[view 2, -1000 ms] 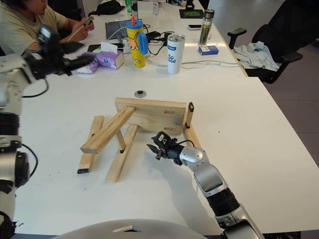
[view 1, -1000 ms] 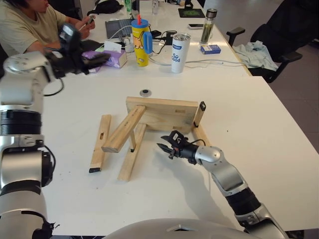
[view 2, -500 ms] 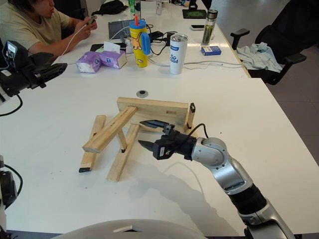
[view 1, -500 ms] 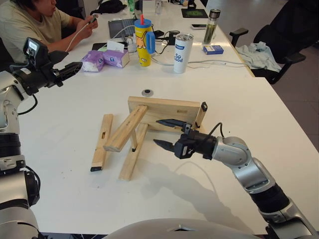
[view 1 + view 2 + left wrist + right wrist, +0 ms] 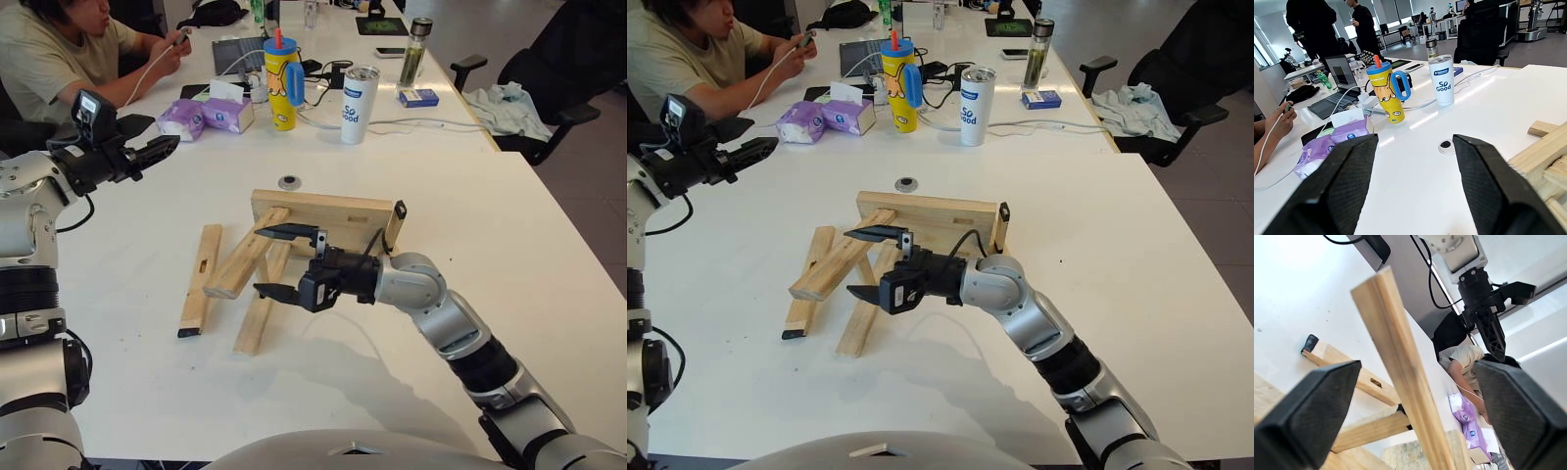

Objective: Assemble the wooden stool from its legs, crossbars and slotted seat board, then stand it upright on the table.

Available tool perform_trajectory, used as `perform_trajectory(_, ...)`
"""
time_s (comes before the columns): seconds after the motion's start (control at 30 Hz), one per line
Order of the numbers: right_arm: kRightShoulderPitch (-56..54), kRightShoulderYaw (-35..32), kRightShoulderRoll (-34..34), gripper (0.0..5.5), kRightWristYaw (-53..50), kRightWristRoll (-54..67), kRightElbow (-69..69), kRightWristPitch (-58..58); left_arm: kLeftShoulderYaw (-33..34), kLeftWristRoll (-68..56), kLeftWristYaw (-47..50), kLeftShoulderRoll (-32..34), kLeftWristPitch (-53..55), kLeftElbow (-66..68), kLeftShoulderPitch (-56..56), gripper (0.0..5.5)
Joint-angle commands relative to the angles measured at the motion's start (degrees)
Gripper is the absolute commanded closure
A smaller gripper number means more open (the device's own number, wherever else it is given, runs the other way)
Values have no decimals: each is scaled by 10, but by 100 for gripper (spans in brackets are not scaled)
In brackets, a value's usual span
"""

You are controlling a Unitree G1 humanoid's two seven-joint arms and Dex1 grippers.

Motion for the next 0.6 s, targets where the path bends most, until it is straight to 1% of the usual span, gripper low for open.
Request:
perform_trajectory(0.03, -22, 25, 10, 126, 17, -13, 18, -6, -6, 1, -4, -6, 2, -1, -11, 267)
perform_trajectory(0.17, -24, 32, 26, 126, 9, -19, 29, 2, -7, 0, -4, -11, 4, -4, -6, 267)
perform_trajectory(0.27, -26, 27, 43, 161, 5, -8, 33, 17, -8, 1, -4, -12, 6, -8, 2, 267)
perform_trajectory(0.4, -39, 20, 73, 232, 5, 13, 38, 50, -3, -1, 1, -16, 8, -13, 5, 267)
perform_trajectory(0.6, -72, -20, 124, 336, -1, 82, 33, 159, 9, -4, 15, -20, 7, -20, 10, 267)
